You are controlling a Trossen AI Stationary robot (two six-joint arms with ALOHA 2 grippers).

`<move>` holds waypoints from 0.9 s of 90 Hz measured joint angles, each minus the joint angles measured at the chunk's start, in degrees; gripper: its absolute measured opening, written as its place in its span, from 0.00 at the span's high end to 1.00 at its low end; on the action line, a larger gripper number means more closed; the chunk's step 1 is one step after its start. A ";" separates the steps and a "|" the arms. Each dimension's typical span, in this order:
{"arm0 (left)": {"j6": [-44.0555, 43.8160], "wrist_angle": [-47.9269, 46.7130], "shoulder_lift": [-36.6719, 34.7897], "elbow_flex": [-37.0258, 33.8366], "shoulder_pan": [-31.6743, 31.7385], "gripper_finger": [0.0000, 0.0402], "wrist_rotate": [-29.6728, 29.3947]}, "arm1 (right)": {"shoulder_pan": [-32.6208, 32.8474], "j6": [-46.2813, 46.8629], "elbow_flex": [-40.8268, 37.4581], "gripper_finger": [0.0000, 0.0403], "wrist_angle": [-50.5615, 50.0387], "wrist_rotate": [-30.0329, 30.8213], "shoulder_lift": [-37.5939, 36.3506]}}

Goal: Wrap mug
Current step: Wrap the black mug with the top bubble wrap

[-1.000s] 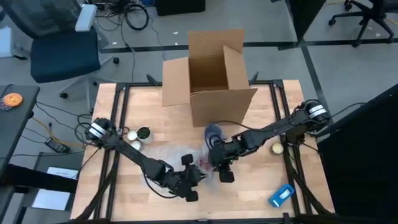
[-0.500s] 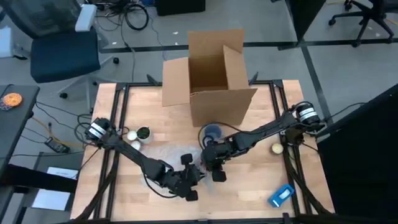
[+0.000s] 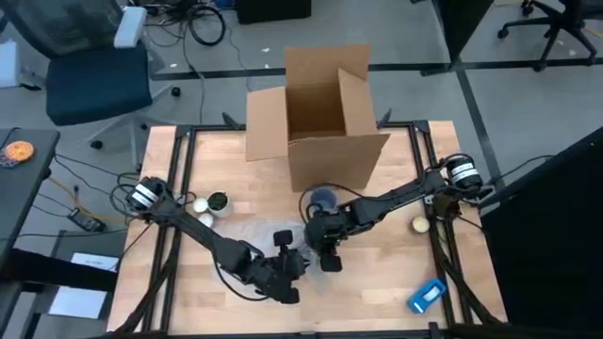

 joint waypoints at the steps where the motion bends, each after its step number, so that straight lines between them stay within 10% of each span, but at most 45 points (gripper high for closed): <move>1: -0.03 -0.77 -0.01 0.18 -0.01 0.96 -0.31 | 0.07 0.00 -0.04 0.76 -0.28 0.07 -0.16; 81: -4.31 3.44 -0.09 -7.76 3.10 0.96 -0.21 | 1.52 0.85 0.04 0.76 -2.86 10.75 -10.93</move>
